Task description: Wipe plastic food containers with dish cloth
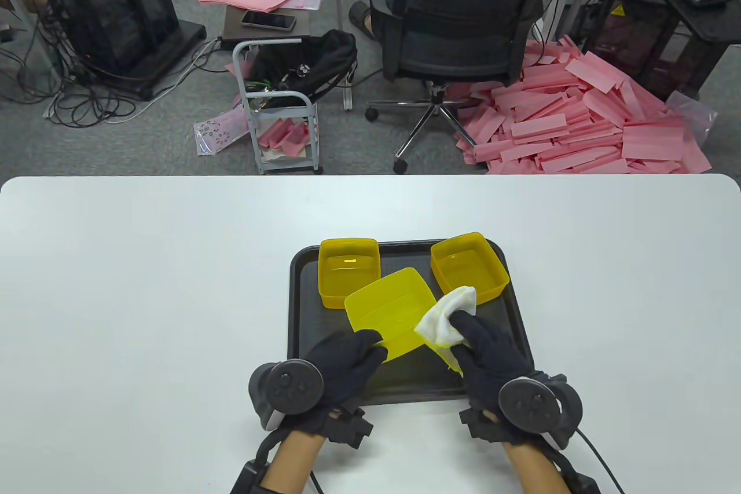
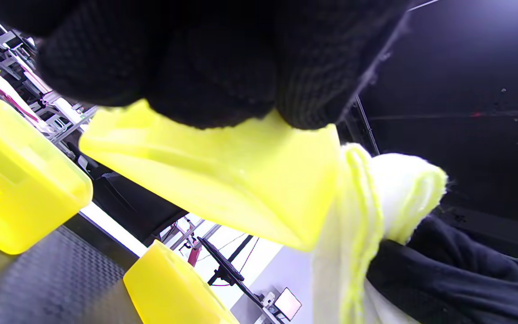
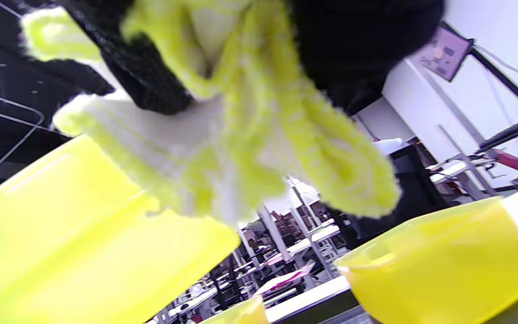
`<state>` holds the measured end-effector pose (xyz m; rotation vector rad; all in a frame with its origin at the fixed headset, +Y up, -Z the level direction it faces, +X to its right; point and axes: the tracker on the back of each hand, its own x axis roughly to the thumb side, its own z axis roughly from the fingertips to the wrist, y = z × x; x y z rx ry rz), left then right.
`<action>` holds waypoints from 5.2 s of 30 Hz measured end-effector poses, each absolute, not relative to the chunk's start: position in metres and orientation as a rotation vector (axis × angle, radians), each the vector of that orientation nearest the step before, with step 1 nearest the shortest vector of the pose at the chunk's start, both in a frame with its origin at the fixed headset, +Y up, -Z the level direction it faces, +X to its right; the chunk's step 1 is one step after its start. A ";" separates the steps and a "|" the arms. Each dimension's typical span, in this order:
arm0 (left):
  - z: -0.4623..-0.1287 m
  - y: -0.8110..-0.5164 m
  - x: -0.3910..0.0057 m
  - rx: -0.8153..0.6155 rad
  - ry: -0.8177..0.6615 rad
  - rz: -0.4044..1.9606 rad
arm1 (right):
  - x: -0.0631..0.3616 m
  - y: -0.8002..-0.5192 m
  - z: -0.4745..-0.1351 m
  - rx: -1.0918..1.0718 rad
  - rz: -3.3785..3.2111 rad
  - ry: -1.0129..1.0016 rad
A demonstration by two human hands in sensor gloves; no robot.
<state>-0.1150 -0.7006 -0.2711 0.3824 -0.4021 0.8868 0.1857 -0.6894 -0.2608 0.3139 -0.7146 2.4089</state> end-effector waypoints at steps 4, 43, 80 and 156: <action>-0.271 -0.685 -0.135 0.407 -0.368 0.834 | 0.201 -0.689 -0.265 0.245 2.384 -0.699; -0.269 -0.728 -0.292 0.163 0.132 0.339 | 0.223 -0.694 -0.275 0.138 2.369 -0.637; -0.408 -0.740 -0.042 -0.057 0.086 0.139 | 0.232 -0.693 -0.282 0.103 2.150 -0.579; -0.231 -0.690 -0.111 0.327 -0.702 0.576 | 0.030 -0.615 -0.256 1.434 3.266 -0.147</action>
